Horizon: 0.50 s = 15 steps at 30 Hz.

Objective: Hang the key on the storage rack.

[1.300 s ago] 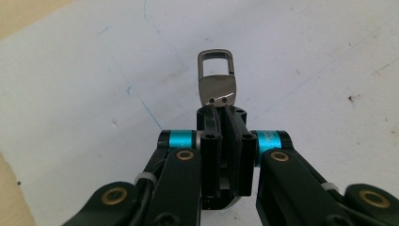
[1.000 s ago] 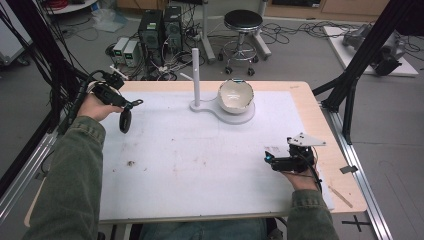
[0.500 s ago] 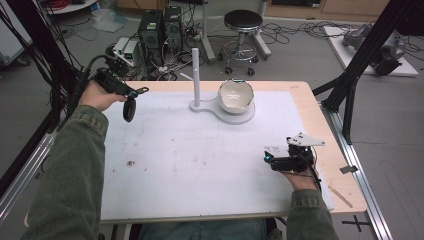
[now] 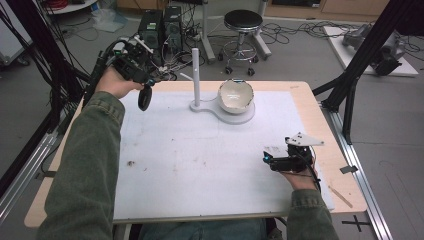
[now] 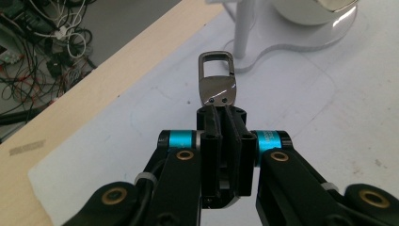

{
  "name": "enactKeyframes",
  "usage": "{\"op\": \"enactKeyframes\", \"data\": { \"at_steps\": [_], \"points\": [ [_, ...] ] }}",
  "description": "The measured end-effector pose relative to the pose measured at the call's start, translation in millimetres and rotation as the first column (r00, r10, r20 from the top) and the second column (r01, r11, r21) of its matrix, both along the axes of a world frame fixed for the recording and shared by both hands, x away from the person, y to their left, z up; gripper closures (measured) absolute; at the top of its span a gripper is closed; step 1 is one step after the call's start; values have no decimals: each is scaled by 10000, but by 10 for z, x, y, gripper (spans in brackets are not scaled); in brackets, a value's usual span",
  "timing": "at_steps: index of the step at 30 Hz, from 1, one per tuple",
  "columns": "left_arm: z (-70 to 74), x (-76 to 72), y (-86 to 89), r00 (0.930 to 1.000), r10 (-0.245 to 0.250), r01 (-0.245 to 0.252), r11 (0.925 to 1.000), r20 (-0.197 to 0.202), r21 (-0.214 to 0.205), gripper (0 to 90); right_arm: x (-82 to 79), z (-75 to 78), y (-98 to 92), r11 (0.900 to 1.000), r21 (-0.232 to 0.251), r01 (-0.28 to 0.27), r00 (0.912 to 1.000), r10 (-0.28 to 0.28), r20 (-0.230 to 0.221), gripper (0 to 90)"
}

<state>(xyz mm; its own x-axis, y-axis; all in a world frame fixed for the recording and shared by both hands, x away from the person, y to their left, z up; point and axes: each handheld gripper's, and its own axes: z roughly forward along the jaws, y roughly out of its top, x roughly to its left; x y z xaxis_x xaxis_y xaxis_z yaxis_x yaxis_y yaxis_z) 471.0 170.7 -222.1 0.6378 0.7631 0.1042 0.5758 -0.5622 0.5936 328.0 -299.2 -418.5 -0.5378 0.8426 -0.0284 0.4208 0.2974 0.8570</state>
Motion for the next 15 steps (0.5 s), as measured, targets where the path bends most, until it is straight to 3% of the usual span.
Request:
{"op": "enactKeyframes", "data": {
  "at_steps": [9,15],
  "points": [
    [171,53,-348,9975,-640,638,9979,308,52,847,-5,15,-36,9997,206,124,9999,-125,58,6],
    [238,101,-495,9952,-947,946,9955,230,52,847,-1,16,-46,9996,257,94,10000,-94,28,5]
  ]
}}
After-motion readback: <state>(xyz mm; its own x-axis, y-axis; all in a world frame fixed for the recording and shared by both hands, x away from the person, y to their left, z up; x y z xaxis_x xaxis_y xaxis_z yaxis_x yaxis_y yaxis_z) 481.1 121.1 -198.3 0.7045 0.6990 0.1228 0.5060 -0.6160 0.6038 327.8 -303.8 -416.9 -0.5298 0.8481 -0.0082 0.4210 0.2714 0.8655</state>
